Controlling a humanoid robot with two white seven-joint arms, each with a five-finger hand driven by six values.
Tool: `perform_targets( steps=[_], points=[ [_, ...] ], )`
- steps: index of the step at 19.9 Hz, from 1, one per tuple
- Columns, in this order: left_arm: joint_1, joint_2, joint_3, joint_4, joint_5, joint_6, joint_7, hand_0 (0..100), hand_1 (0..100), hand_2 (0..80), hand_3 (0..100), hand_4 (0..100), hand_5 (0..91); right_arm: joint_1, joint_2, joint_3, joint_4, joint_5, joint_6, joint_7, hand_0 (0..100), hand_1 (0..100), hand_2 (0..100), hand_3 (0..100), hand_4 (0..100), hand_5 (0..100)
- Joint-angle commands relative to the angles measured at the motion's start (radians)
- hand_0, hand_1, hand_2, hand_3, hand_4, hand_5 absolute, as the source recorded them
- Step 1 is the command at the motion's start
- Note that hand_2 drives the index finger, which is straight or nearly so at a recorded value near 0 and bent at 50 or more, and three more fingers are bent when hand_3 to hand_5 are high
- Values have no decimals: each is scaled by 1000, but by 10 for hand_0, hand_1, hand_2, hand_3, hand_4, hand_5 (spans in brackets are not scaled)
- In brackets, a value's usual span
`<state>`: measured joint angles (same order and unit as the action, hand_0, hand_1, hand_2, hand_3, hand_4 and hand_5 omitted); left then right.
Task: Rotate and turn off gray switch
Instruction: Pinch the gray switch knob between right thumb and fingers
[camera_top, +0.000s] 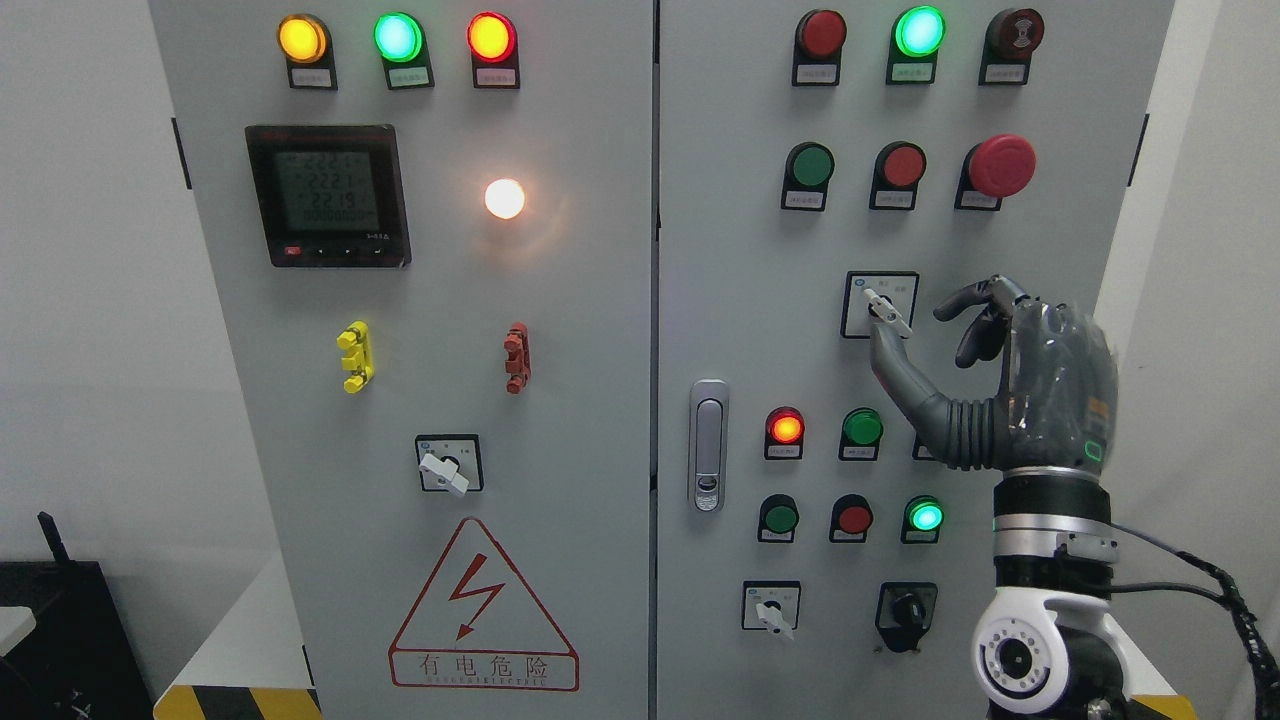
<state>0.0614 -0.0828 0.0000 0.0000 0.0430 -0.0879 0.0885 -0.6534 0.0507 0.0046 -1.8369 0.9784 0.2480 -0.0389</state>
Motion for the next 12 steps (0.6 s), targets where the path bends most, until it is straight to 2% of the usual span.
perform_targets(
  steps=[1,12],
  points=[
    [0,0,-2,15,0,0,4,120,389,0,0,0,0,-15,1,8,28,0,1,-6,76,477,543,879,850,978],
    [0,0,-2,14,0,0,5,120,389,0,0,0,0,-15,3,26,27,-4,1,-18,76,462,589,886,845,981]
  ],
)
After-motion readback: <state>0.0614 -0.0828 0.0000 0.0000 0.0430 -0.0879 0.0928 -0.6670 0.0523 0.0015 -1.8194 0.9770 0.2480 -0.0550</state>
